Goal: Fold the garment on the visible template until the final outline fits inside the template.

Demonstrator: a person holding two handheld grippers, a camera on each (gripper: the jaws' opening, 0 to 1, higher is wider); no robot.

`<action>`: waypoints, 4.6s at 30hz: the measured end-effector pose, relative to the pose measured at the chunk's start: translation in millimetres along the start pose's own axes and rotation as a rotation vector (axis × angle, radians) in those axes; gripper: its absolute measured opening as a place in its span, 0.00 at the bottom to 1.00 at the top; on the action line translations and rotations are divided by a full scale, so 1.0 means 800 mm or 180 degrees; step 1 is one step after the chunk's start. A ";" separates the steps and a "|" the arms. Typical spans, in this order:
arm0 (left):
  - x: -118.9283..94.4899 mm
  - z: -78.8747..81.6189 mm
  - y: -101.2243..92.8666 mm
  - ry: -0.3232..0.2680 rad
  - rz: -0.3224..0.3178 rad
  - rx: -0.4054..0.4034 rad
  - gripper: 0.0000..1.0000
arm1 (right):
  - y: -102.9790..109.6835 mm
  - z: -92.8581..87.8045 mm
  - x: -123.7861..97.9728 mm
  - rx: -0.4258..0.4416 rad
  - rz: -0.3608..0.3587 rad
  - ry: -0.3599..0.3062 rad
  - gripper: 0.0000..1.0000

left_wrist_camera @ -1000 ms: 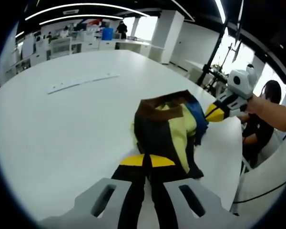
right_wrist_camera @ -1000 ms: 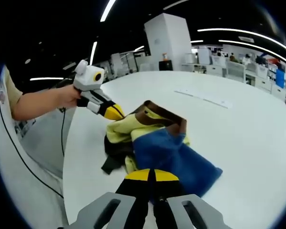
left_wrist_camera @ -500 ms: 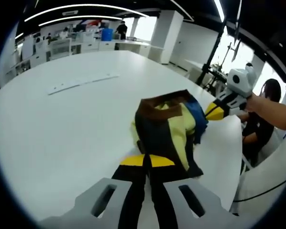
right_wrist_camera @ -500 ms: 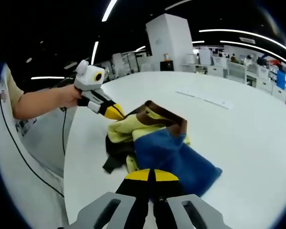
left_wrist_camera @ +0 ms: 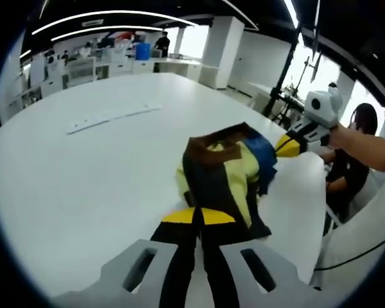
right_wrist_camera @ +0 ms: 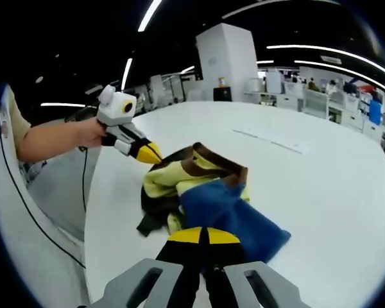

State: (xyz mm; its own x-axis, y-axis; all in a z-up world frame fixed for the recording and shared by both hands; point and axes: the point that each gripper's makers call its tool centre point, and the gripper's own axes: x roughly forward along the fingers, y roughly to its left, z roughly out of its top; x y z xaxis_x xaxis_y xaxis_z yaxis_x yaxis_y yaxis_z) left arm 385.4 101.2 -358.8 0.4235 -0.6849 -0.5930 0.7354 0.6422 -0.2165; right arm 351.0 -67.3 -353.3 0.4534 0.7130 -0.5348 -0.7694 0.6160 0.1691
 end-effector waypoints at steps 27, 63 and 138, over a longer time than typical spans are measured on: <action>-0.029 0.034 -0.005 -0.0232 0.0089 0.0148 0.00 | -0.029 0.015 -0.039 0.0121 -0.0215 -0.0160 0.00; -0.050 0.115 0.029 -0.0361 0.0342 0.0551 0.00 | -0.085 0.079 -0.073 -0.0101 -0.0491 -0.0301 0.00; 0.102 0.067 0.170 0.0333 0.0602 0.0238 0.00 | -0.227 0.033 0.069 0.0237 -0.0648 0.0300 0.00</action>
State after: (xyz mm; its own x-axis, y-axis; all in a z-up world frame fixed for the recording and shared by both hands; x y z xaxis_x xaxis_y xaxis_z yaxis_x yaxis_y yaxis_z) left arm 548.6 114.5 -395.0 0.5033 -0.5127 -0.6956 0.6869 0.7257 -0.0380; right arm 527.7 -130.7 -391.8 0.5491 0.5394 -0.6384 -0.6296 0.7693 0.1086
